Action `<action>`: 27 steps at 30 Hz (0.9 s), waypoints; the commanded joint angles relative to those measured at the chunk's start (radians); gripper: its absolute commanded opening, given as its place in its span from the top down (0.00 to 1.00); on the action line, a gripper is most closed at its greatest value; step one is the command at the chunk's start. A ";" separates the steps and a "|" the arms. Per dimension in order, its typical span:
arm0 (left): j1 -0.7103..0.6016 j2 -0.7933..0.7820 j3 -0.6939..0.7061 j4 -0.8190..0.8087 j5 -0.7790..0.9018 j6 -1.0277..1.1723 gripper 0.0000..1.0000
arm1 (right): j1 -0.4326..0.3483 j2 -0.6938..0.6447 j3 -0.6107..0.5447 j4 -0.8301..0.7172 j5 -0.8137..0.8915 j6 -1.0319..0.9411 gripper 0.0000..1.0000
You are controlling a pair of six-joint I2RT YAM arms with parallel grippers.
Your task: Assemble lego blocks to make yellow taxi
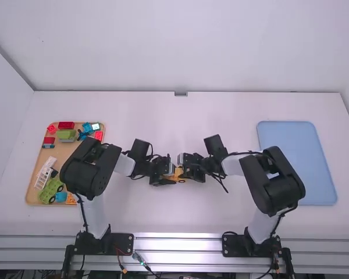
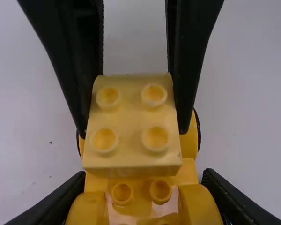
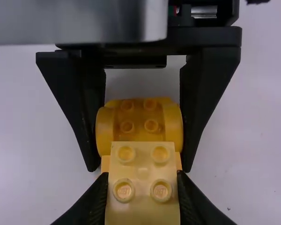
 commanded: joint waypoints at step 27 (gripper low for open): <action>0.003 0.021 -0.013 -0.003 0.006 0.021 0.43 | -0.027 0.019 -0.001 -0.044 0.084 -0.016 0.49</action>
